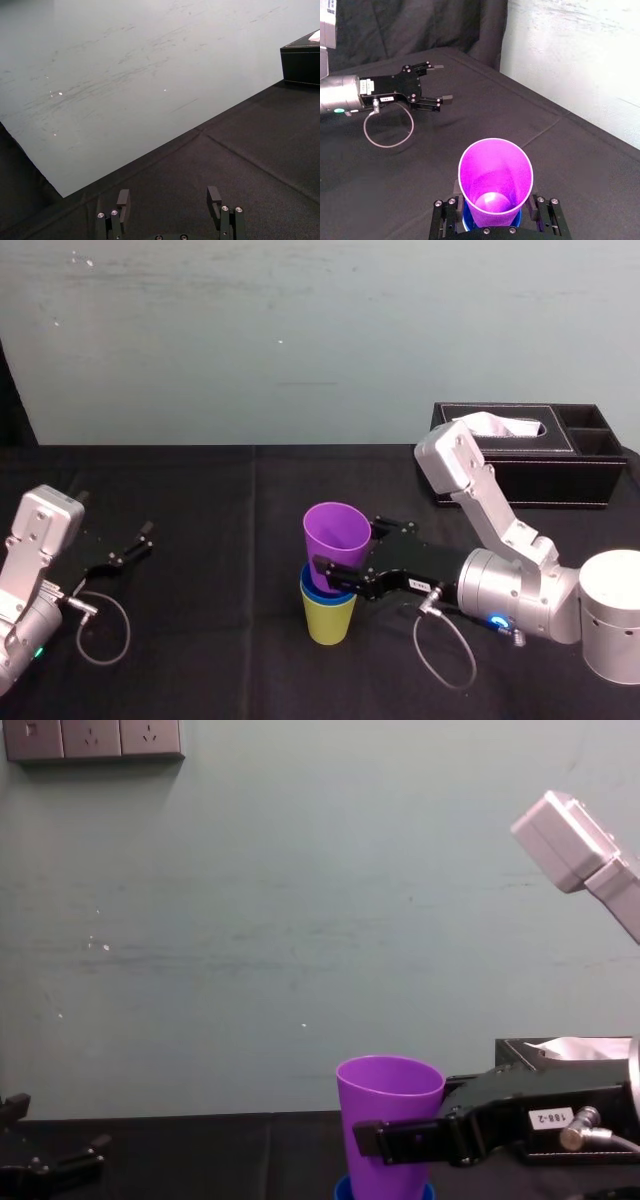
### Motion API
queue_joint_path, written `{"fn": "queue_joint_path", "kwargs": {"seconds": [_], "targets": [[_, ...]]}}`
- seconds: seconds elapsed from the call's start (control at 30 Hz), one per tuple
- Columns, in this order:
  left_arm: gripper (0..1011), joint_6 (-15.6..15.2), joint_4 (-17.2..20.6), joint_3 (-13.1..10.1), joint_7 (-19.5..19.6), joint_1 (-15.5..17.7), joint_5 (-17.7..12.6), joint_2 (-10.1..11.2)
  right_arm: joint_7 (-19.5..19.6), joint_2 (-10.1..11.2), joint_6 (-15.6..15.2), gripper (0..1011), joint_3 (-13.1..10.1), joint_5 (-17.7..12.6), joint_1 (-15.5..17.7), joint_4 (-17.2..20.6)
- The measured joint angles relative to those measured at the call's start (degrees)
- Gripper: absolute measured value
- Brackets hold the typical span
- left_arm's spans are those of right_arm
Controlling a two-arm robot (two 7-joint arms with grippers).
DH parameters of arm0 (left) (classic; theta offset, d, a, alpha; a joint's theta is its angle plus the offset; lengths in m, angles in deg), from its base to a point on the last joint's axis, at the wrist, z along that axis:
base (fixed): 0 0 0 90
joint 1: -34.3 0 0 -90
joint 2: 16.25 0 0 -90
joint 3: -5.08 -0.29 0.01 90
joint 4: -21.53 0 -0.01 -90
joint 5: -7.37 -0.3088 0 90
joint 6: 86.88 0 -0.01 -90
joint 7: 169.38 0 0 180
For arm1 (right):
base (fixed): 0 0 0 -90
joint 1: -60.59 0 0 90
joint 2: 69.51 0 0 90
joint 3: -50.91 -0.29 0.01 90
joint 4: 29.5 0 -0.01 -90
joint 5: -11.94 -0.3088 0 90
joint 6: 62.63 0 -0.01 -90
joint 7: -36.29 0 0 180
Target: Stack the three plastic cups sequentially using one hand.
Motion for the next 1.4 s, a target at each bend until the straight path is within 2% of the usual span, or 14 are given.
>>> {"fn": "queue_joint_path", "kwargs": {"seconds": [1.4], "targets": [[1000, 0.0, 0.0, 0.0, 0.0, 0.0, 0.0, 0.0, -0.03, -1.17, 0.16, 720, 1.42, 2.4, 0.3, -2.68]]}}
